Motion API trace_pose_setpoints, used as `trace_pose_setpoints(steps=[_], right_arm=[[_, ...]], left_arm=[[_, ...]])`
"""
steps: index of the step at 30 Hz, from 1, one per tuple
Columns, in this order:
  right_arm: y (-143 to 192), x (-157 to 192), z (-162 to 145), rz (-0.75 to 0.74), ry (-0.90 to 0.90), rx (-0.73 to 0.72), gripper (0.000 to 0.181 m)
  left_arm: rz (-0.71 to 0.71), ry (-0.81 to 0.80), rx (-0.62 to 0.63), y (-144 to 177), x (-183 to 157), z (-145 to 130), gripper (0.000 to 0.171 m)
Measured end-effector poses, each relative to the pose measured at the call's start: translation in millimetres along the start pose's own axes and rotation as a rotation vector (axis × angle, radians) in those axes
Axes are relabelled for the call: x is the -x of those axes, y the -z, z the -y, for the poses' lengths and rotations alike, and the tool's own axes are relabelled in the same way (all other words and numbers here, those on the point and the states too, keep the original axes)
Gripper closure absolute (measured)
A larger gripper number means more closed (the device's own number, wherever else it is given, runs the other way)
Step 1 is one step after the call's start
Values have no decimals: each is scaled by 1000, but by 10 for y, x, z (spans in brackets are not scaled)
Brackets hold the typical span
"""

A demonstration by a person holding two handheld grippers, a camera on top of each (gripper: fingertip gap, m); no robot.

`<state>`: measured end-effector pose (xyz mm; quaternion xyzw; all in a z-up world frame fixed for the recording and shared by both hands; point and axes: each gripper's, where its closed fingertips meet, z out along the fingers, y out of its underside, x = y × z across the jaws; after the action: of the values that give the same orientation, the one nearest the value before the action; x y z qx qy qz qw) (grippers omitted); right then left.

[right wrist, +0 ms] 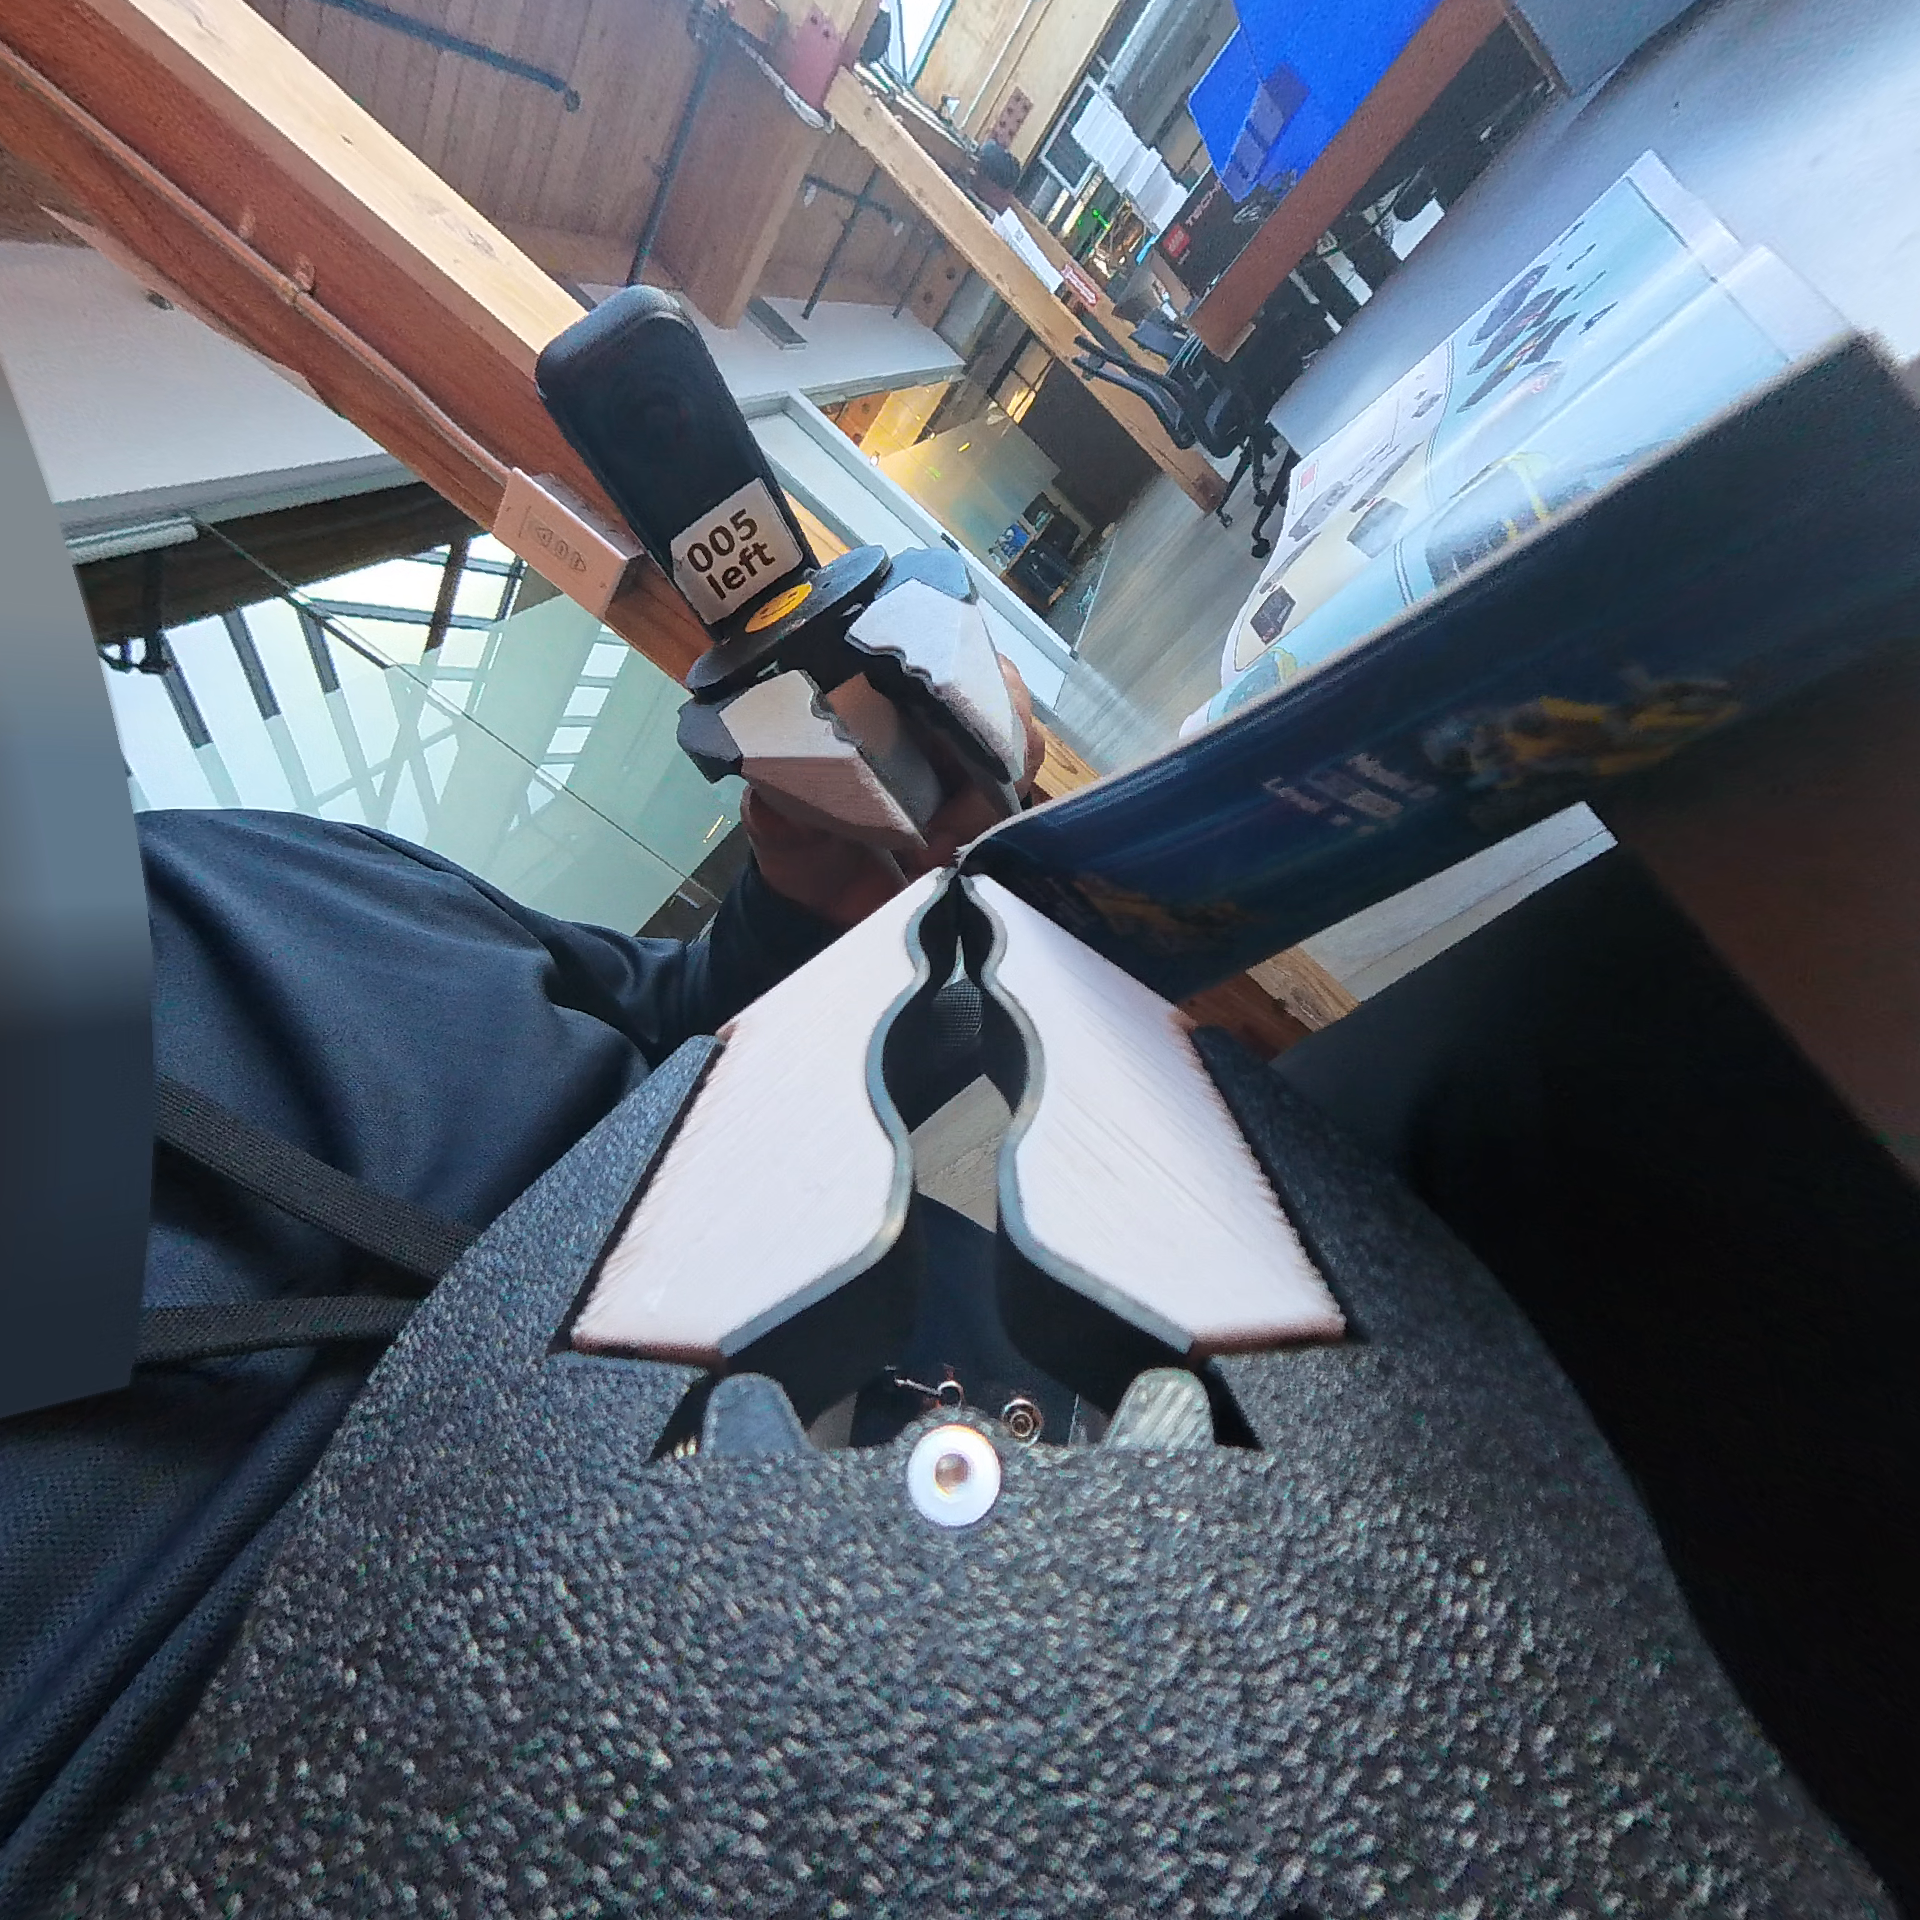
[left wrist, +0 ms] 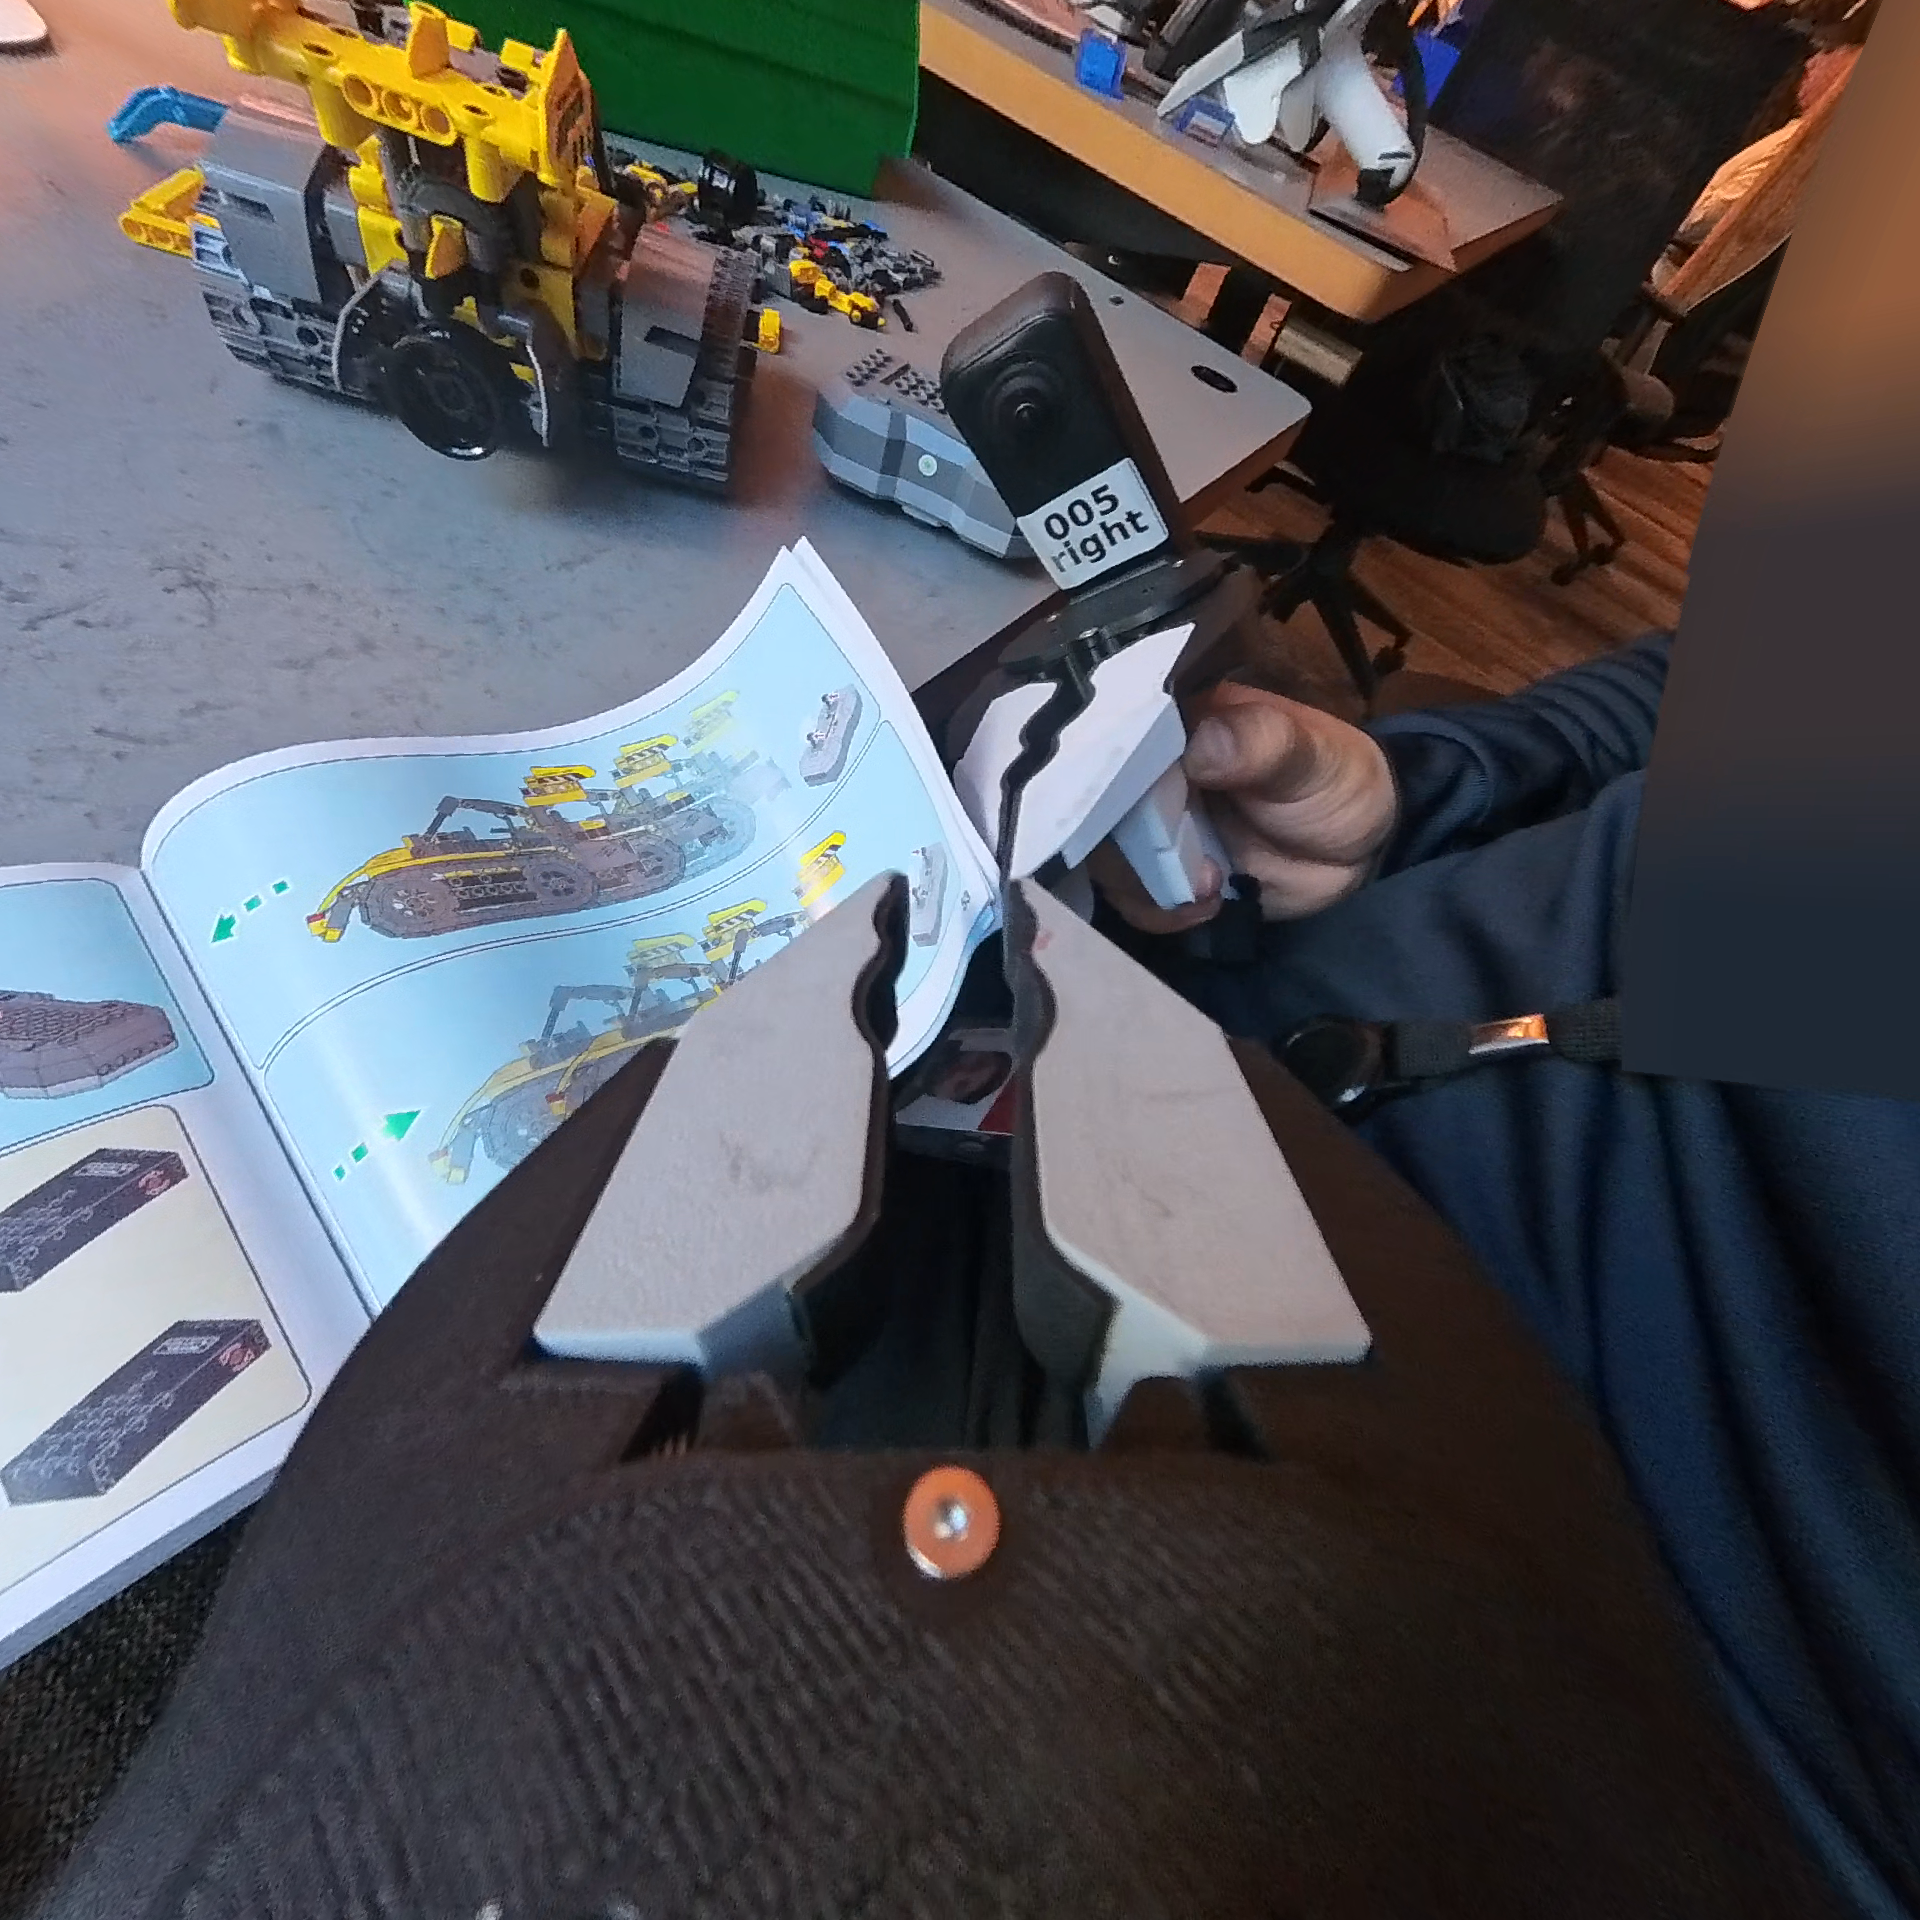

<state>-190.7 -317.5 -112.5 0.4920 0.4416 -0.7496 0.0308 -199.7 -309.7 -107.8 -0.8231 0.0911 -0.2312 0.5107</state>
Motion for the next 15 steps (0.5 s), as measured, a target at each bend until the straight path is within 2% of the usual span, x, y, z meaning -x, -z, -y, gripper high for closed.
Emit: trace_pose_setpoints(steps=[10, 15], right_arm=[[-11, 4, -6, 5, -3, 3, 181], [-10, 9, -10, 6, -3, 4, 181]], left_arm=[[-46, 44, 26, -22, -8, -23, 159], [-71, 62, 27, -37, -16, -43, 168]])
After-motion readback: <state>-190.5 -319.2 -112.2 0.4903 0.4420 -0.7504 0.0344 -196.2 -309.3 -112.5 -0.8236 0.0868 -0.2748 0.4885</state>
